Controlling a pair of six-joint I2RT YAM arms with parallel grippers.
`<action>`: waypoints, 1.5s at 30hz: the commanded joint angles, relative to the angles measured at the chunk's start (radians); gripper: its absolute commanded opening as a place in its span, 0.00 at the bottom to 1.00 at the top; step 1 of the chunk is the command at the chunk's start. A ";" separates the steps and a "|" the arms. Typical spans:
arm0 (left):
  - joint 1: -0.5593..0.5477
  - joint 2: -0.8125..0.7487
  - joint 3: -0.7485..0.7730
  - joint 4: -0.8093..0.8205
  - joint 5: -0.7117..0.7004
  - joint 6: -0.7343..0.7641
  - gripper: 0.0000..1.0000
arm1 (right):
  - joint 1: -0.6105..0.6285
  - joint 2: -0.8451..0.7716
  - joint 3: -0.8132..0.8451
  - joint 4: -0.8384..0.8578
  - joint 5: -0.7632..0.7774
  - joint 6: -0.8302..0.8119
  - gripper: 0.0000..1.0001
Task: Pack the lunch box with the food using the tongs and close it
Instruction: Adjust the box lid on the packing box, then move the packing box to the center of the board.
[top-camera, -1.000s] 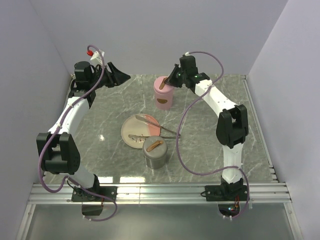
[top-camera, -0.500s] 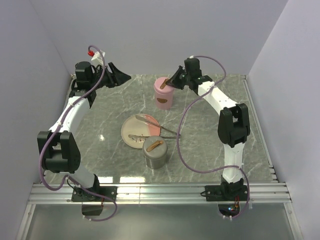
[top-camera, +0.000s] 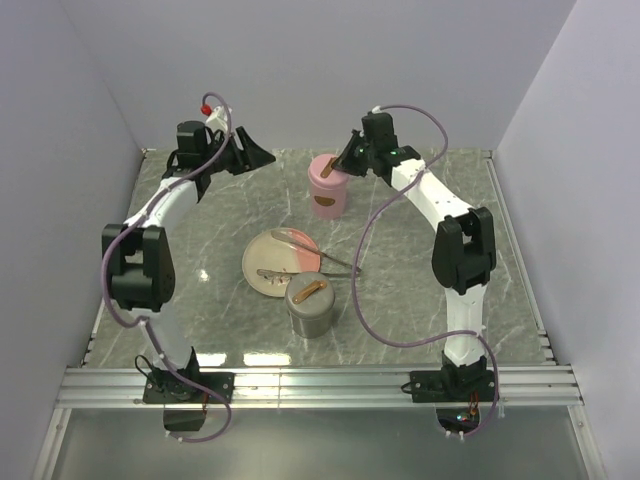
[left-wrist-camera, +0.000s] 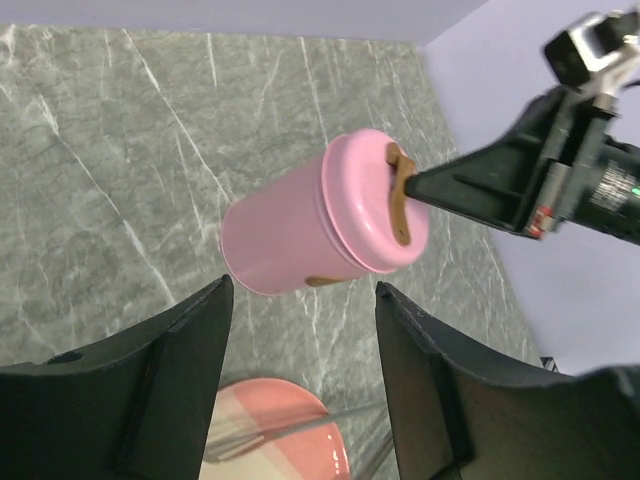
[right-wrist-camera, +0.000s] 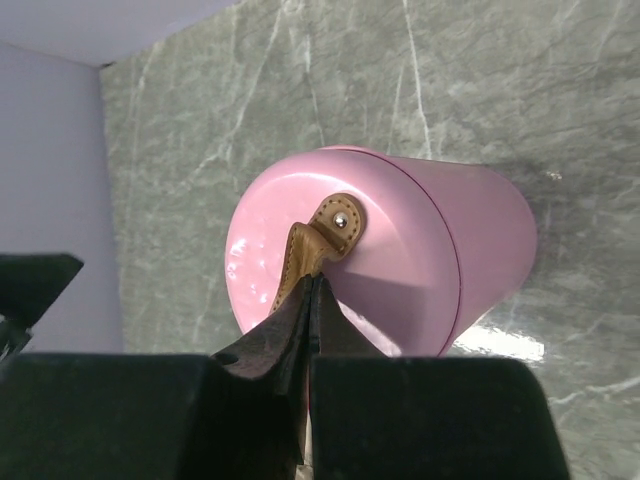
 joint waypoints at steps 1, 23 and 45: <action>-0.002 0.068 0.075 0.047 0.035 -0.031 0.64 | 0.012 0.033 0.072 -0.096 0.088 -0.099 0.00; -0.053 0.360 0.287 0.081 0.095 -0.126 0.59 | 0.057 0.011 0.087 -0.146 0.093 -0.225 0.16; -0.160 0.595 0.442 0.139 0.170 -0.236 0.53 | -0.130 -0.234 -0.040 0.057 -0.381 -0.271 0.70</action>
